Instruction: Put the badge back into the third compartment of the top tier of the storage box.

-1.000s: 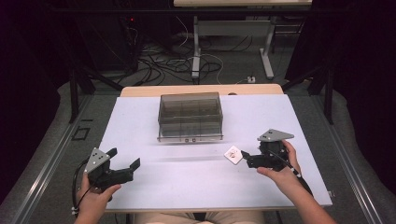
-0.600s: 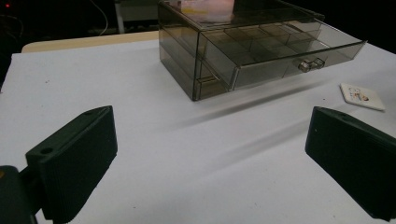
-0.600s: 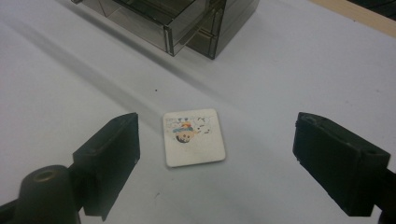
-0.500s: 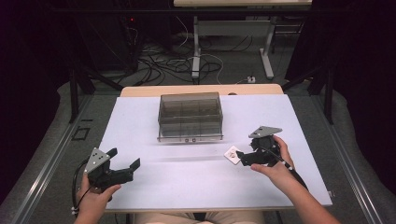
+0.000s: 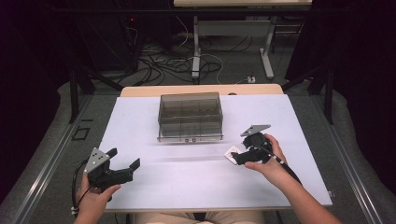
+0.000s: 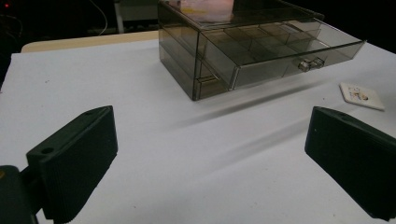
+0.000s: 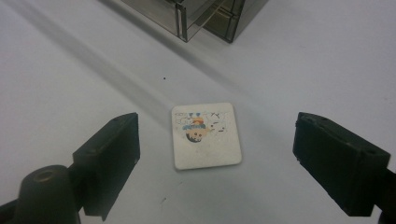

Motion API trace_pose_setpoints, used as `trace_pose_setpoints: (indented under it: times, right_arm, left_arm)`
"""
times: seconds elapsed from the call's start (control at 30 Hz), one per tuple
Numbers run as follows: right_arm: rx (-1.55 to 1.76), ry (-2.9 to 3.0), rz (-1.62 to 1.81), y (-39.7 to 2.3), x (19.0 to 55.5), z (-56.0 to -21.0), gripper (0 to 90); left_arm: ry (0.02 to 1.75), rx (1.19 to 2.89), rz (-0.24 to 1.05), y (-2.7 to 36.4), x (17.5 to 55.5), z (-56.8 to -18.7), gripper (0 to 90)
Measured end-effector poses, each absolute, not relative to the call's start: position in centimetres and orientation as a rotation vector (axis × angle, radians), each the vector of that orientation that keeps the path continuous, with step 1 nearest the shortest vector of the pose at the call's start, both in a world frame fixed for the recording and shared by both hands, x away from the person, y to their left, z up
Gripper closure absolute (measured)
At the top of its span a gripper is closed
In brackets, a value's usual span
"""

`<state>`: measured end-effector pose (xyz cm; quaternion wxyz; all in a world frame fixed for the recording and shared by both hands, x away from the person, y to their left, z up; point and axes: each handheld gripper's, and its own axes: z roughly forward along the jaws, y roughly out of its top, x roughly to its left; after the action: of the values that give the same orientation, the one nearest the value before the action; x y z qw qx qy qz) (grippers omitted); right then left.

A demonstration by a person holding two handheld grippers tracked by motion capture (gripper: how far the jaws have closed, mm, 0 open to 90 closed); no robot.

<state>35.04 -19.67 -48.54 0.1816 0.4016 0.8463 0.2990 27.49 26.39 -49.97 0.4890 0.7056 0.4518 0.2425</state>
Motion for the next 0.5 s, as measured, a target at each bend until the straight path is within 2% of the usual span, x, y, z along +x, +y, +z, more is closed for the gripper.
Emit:
trace_pose_setpoints:
  times: [0.5]
  right_arm:
    - [1.135, 2.478, 0.740, -18.2, 36.7, -50.0, 14.8]
  left_arm:
    - [1.100, 1.715, 0.587, 26.4, 27.5, -50.0, 2.9]
